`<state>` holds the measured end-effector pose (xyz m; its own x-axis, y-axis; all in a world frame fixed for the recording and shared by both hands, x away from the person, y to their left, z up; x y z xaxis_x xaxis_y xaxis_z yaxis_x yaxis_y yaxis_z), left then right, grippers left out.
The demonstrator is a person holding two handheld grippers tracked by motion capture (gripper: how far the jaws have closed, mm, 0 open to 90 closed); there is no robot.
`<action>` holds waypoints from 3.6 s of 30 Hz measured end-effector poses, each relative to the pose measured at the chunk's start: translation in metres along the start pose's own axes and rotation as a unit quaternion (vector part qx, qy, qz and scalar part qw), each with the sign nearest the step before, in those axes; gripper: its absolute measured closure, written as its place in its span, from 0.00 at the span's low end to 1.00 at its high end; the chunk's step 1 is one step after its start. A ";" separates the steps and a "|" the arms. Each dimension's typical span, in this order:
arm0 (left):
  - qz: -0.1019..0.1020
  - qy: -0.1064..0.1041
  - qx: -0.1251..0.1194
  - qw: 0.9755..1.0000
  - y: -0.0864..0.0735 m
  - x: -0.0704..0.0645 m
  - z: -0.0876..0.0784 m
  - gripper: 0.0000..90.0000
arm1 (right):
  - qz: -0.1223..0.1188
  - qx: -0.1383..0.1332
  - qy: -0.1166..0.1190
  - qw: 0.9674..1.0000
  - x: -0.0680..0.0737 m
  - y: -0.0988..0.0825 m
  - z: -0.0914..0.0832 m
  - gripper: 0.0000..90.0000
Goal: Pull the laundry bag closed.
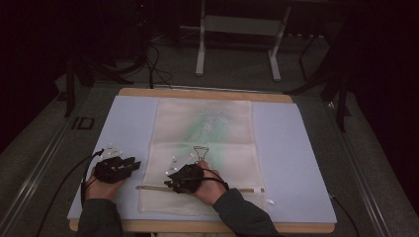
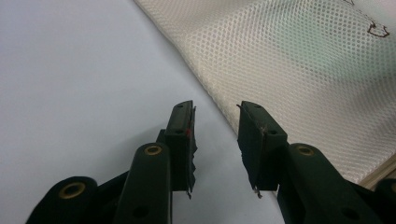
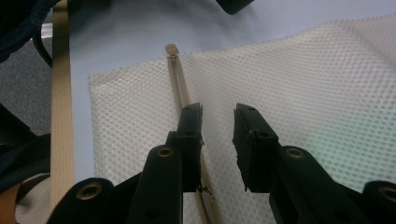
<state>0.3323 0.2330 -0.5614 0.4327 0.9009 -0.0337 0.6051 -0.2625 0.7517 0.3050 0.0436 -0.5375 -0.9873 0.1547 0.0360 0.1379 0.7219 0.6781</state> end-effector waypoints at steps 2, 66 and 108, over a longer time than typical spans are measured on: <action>0.000 -0.001 0.000 1.000 0.000 0.000 0.000 0.73 | 0.003 0.001 0.002 1.000 0.001 0.001 0.002 0.80; -0.002 -0.009 0.001 1.000 -0.001 0.002 -0.001 0.72 | -0.011 0.002 0.042 0.999 0.018 0.039 0.073 0.88; -0.006 -0.002 -0.003 1.000 -0.001 0.004 -0.003 0.72 | 0.007 -0.007 0.042 0.999 0.015 0.052 0.093 0.90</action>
<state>0.3318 0.2375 -0.5602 0.4286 0.9023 -0.0460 0.6058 -0.2493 0.7555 0.3045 0.1458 -0.5702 -0.9886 0.1071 0.1057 0.1505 0.7109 0.6871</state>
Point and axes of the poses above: each handheld gripper's, and its own axes: z roughly forward along the jaws, y roughly out of its top, x roughly to its left, the point moved 7 cm from there along z, roughly forward along the jaws, and after that the axes turned 7 degrees about y, right-handed, at the moved point
